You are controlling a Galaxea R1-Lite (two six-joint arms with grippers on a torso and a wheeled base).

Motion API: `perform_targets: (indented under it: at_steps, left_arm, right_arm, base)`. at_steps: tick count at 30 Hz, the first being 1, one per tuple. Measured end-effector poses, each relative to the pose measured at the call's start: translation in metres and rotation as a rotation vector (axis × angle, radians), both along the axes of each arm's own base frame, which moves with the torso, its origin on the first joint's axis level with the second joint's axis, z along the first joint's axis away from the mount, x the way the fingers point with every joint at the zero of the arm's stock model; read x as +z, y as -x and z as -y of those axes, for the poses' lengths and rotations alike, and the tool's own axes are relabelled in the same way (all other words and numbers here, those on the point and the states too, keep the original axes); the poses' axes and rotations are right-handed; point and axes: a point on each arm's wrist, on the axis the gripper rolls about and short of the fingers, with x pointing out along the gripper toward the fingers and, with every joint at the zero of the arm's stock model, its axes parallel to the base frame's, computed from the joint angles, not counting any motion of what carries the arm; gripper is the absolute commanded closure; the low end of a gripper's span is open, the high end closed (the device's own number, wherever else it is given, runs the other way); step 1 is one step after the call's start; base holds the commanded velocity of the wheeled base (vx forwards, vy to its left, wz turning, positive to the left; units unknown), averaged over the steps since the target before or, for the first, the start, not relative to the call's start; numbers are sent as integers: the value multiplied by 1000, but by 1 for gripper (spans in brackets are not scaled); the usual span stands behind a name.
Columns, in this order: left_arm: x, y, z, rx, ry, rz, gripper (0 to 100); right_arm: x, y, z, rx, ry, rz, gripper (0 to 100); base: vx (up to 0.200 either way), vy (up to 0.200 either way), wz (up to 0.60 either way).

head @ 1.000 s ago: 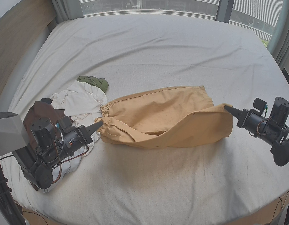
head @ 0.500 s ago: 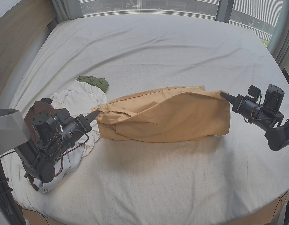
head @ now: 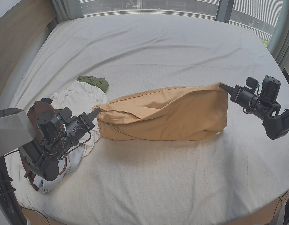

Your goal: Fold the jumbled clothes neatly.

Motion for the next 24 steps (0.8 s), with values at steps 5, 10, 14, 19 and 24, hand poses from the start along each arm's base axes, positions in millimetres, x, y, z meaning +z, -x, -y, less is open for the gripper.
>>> perform_targets:
  at_steps: [5, 10, 14, 19, 24]
  left_arm:
    - [-2, -2, 1, 15, 0, -1, 100]
    - [-3, -8, 1, 46, 3, 5, 100]
    - [-4, -13, 2, 66, 7, 13, 100]
    - [-7, -18, 3, 82, 8, 16, 100]
    - [-11, -24, 4, 109, 9, 13, 100]
  right_arm:
    - [4, -12, -1, -1, 1, -4, 100]
    - [3, -25, -2, -1, 0, 6, 100]
    - [0, -38, -2, -4, 1, 4, 100]
    - [-4, -52, -1, -8, 2, -1, 100]
    - [-8, -64, -1, -11, 3, -4, 100]
  base:
    - [0, 0, 0]
    - [0, 0, 0]
    - [0, 0, 0]
    - [0, 0, 0]
    - [0, 0, 0]
